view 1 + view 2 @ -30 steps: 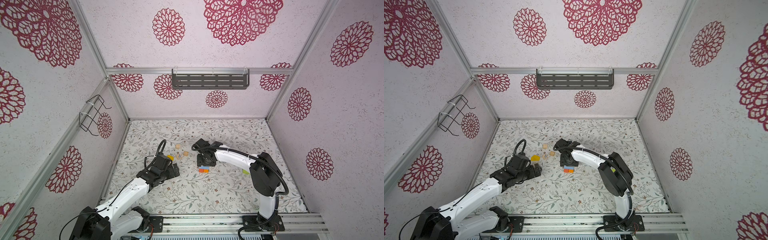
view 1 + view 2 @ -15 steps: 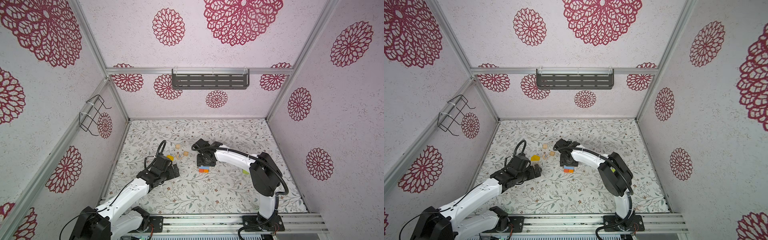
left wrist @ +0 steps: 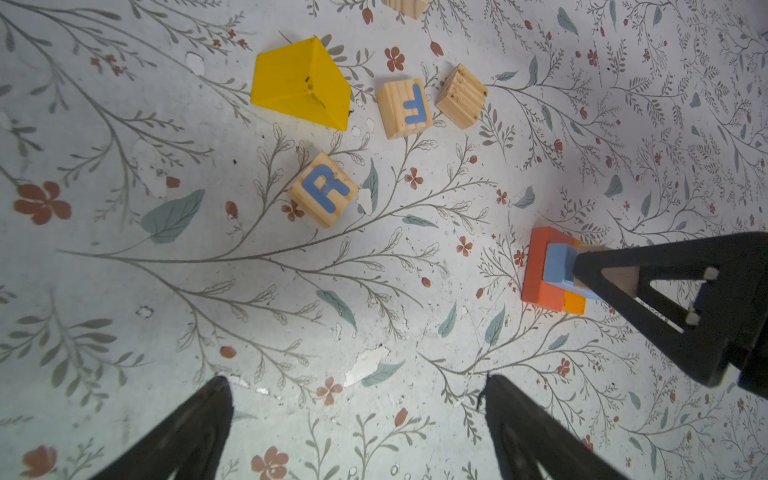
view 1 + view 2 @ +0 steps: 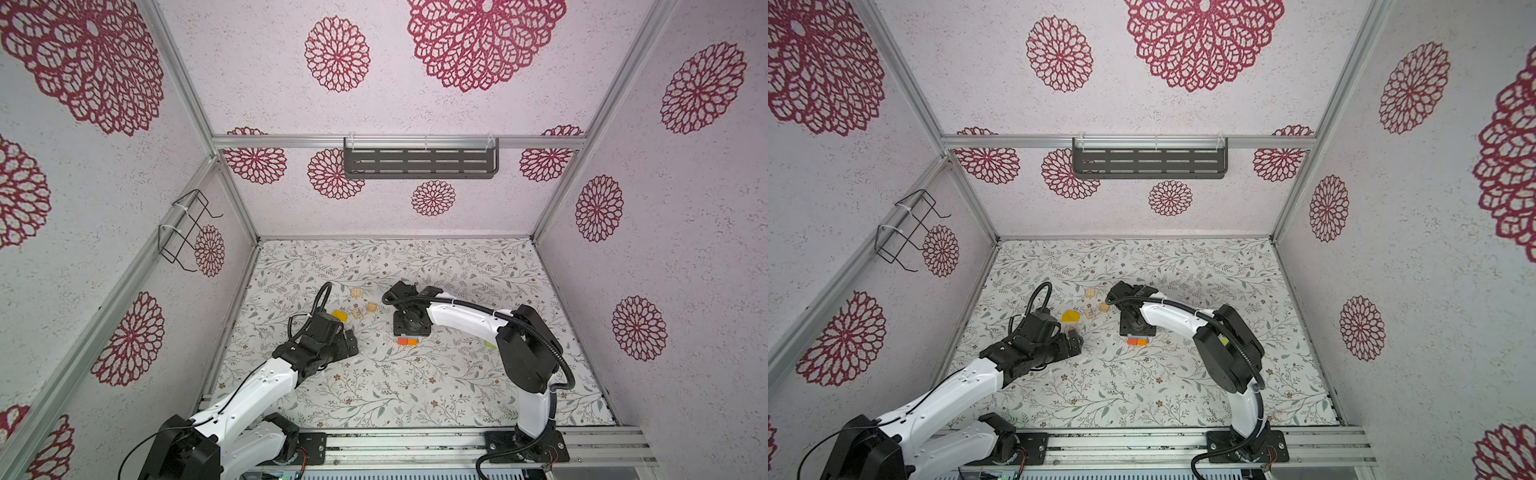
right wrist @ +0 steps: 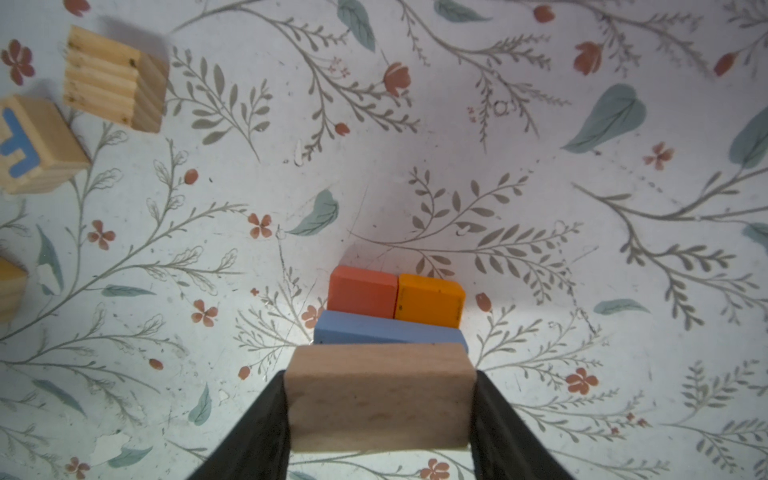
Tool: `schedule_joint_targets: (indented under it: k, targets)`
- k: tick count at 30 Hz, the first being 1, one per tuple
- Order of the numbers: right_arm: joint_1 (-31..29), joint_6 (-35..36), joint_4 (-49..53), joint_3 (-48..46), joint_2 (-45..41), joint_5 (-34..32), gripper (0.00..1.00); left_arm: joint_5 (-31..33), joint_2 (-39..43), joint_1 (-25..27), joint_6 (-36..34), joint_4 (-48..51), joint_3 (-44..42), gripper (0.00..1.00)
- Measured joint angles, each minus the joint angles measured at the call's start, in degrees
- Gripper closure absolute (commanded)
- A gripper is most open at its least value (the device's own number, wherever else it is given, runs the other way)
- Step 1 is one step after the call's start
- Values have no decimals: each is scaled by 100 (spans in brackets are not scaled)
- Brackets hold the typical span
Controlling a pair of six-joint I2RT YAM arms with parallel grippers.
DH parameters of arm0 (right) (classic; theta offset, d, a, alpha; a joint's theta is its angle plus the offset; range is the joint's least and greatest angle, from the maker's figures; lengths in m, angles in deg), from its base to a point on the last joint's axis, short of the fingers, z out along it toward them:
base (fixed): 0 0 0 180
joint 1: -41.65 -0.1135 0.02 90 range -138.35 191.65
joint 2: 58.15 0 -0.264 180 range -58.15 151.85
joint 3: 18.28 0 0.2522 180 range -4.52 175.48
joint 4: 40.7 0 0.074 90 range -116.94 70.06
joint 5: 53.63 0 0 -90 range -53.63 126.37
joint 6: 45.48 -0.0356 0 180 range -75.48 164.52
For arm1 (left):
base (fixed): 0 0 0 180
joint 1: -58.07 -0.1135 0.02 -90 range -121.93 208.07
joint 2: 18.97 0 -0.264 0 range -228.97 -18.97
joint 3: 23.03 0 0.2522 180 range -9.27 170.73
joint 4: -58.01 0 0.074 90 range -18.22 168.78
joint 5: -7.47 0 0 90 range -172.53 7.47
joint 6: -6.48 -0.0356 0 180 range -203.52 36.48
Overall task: Build the wood block tower
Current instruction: 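Lower the wooden plank with the right gripper toward the blue block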
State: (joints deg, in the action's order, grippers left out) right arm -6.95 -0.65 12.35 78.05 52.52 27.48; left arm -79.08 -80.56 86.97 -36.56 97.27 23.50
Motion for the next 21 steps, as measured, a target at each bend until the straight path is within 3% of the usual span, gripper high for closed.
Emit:
schedule_joint_targets:
  k: [21]
  targets:
    - [-50,-2,68,0,37,-164,40,0,24,0,0,-35,-90,3]
